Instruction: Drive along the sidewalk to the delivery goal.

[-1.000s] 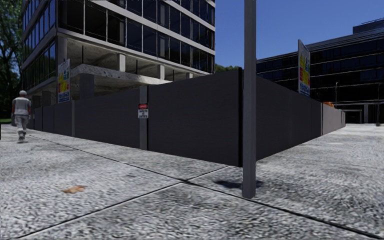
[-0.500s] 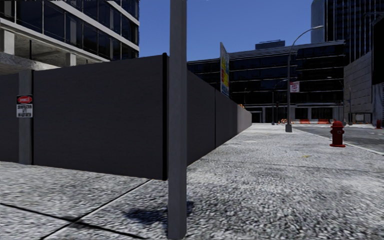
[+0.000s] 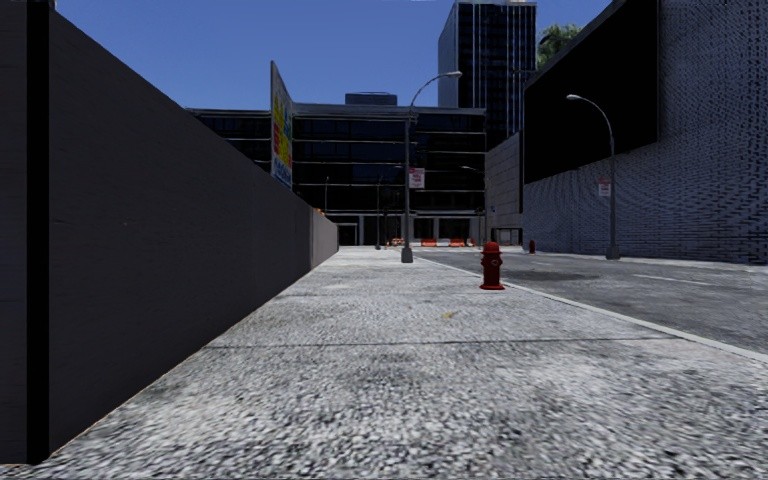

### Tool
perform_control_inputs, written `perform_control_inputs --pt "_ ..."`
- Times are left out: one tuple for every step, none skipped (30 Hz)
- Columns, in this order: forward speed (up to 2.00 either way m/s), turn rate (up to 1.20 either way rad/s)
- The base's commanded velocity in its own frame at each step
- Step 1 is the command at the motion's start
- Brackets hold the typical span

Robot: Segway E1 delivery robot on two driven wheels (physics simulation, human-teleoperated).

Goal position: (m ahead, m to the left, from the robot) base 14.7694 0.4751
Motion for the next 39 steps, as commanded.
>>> perform_control_inputs --pt "1.57 -0.92" --pt "1.57 -0.92" --pt "1.57 -0.49" --pt "1.57 -0.49" --pt "1.57 0.0" --pt "1.57 0.0" --pt "1.57 0.0" --pt "1.57 0.15" --pt "1.53 0.38" --pt "1.47 0.48" --pt "1.42 0.51" --pt "1.42 0.51" --pt "1.39 0.51" --pt "1.38 0.32" --pt "1.38 0.1" --pt "1.38 0.04" --pt "1.38 0.02" --pt "1.38 0.01" --pt "1.38 0.01" --pt "1.38 0.01" --pt "1.55 0.03" --pt "1.55 0.03" --pt "1.82 0.06" --pt "1.89 0.15" --pt "1.93 0.27" --pt "1.95 0.32" --pt "1.96 0.51" --pt "1.96 0.69" --pt "1.96 0.69" --pt "1.96 0.69" --pt "1.96 0.66" --pt "1.96 0.39" --pt "1.96 0.25" --pt "1.96 0.22" --pt "1.96 0.21" --pt "1.96 0.3" --pt "1.96 0.56" --pt "1.96 1.2" --pt "1.96 1.2"
